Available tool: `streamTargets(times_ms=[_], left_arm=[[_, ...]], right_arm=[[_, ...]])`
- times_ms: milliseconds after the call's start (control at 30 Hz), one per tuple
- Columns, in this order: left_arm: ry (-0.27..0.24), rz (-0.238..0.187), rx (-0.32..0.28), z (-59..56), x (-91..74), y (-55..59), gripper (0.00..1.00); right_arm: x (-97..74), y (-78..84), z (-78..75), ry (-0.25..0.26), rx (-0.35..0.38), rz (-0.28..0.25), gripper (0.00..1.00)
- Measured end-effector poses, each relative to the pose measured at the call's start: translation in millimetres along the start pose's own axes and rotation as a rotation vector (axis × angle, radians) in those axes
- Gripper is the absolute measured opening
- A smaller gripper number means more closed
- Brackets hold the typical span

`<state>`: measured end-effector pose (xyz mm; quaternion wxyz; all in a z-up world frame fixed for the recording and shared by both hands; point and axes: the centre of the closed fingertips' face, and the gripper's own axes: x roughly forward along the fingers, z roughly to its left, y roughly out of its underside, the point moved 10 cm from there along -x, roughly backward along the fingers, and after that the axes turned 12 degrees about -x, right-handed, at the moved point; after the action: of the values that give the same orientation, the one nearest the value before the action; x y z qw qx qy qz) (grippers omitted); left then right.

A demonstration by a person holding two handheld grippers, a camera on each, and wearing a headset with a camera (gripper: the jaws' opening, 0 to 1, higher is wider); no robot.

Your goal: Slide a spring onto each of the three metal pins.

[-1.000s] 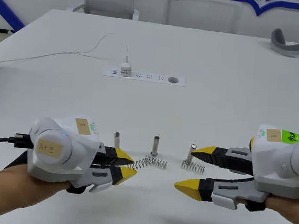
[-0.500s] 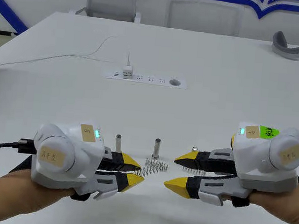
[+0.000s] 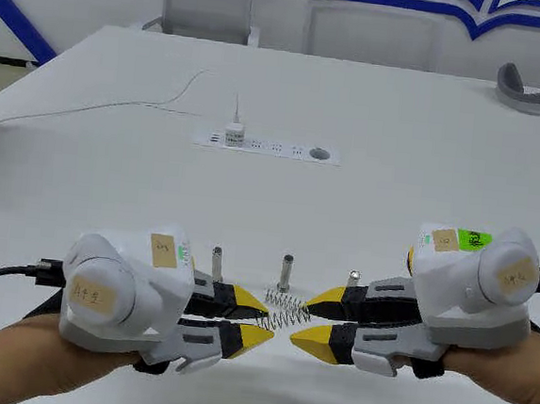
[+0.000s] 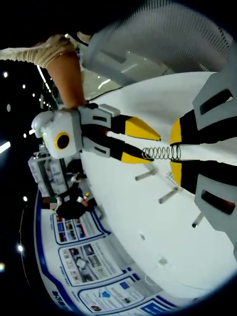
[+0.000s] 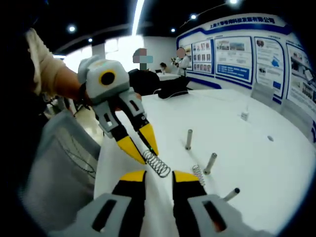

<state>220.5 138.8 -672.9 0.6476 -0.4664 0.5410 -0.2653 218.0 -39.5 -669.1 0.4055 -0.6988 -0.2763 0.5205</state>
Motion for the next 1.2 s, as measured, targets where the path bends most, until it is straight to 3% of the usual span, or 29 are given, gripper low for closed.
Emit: streamTargets(times_ms=[200, 533, 1200], left_arm=[[0.011, 0.002, 0.008, -2.8, 0.1, 0.6, 0.1], [0.01, 0.0, 0.004, -3.1, 2.0, 2.0, 0.1], [-0.018, -0.023, -0.061, 1.3, -0.4, 9.0, 0.09]], right_arm=[[-1.6, 0.4, 1.8, -0.021, 0.017, -0.008, 0.18], [-4.8, -9.1, 0.3, -0.027, 0.057, -0.071, 0.14], [16.4, -32.7, 1.9, -0.048, -0.014, -0.089, 0.12]])
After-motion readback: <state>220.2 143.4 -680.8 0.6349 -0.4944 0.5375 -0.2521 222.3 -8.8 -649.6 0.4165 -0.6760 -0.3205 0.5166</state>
